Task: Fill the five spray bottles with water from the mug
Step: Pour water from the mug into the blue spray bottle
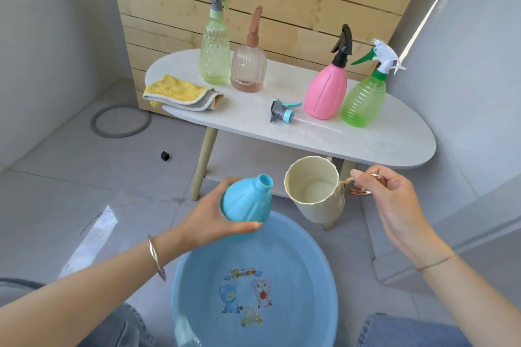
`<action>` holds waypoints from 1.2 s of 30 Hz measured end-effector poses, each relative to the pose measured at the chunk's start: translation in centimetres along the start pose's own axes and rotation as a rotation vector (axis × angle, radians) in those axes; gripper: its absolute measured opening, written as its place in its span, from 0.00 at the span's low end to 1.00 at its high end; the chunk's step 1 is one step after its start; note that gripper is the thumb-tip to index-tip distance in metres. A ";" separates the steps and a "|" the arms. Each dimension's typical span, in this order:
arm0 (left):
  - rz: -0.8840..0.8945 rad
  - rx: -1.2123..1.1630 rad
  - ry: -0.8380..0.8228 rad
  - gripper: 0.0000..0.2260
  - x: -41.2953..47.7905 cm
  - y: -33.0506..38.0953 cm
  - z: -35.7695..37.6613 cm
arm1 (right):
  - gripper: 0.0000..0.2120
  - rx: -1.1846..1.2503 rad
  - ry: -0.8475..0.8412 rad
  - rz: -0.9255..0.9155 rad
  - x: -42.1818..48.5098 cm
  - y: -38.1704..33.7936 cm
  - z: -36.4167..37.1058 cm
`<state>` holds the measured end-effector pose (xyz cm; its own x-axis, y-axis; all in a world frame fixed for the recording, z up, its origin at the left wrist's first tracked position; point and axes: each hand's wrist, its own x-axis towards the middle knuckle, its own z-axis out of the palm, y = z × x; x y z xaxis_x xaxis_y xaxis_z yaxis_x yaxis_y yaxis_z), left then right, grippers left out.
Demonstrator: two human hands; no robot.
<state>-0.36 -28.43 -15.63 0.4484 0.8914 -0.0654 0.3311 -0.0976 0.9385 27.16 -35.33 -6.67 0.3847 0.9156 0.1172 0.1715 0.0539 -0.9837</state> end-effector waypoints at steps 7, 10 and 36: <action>0.091 0.153 -0.038 0.33 -0.4 0.1 0.9 | 0.11 -0.068 0.020 -0.075 -0.6 -1.4 -0.4; 0.108 0.181 -0.023 0.33 -0.5 -0.1 1.1 | 0.12 -0.087 0.017 -0.087 -0.7 -1.4 -0.6; 0.043 0.213 -0.067 0.36 -1.0 -0.7 2.1 | 0.15 -0.395 -0.037 -0.169 -1.5 -1.6 0.8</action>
<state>0.69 -30.19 -16.96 0.5178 0.8537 -0.0562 0.4753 -0.2324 0.8486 25.58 -36.46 -5.38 0.2895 0.9211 0.2603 0.5662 0.0544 -0.8224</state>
